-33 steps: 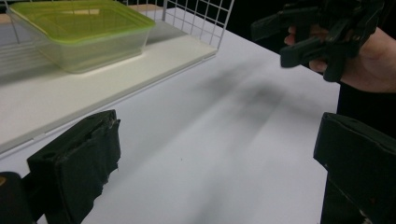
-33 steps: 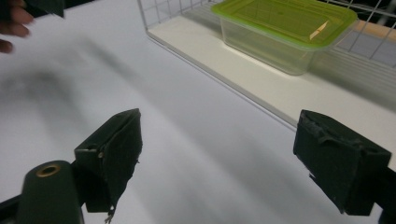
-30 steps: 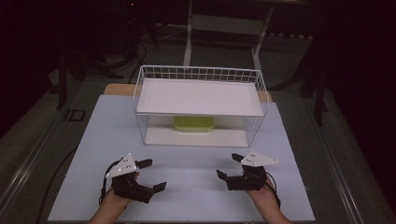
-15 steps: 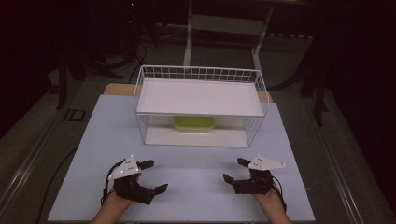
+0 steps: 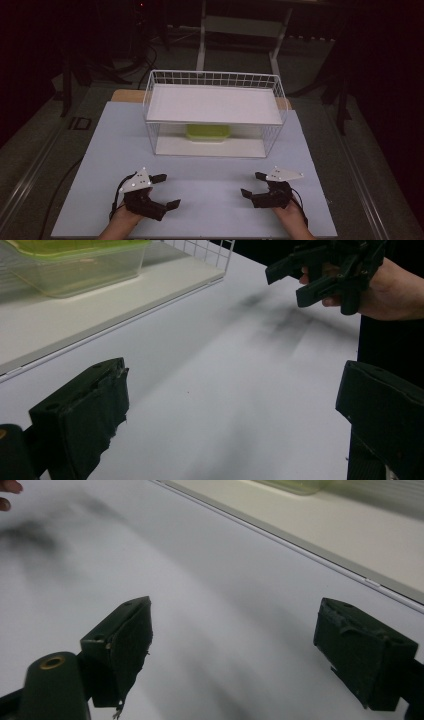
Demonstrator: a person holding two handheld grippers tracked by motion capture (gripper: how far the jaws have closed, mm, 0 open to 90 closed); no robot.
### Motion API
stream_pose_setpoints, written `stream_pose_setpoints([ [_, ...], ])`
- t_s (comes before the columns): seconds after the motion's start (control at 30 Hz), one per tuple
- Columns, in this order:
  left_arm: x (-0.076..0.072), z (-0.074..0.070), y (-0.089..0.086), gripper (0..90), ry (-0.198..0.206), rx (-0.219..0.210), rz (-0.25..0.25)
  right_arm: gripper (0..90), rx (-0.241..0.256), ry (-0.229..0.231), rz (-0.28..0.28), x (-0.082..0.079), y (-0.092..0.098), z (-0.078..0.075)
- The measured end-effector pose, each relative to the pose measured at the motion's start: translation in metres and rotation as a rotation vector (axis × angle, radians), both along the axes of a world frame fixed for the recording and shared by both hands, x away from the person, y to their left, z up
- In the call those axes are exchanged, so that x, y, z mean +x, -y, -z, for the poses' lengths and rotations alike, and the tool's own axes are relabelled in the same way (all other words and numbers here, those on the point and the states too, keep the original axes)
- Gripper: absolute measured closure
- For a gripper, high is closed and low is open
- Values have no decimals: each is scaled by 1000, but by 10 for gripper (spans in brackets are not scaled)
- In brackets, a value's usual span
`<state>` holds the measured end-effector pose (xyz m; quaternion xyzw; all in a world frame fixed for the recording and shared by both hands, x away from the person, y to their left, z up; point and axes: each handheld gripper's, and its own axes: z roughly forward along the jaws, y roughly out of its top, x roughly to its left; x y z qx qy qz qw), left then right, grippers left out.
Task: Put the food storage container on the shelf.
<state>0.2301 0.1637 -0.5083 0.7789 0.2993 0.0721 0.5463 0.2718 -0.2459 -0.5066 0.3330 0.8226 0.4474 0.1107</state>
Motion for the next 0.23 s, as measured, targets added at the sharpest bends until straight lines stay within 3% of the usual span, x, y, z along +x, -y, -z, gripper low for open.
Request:
stream_pose_setpoints([
  [0.23, 2, 3, 1, 12, -14, 3, 8, 157, 2, -6, -5, 2, 2, 2],
])
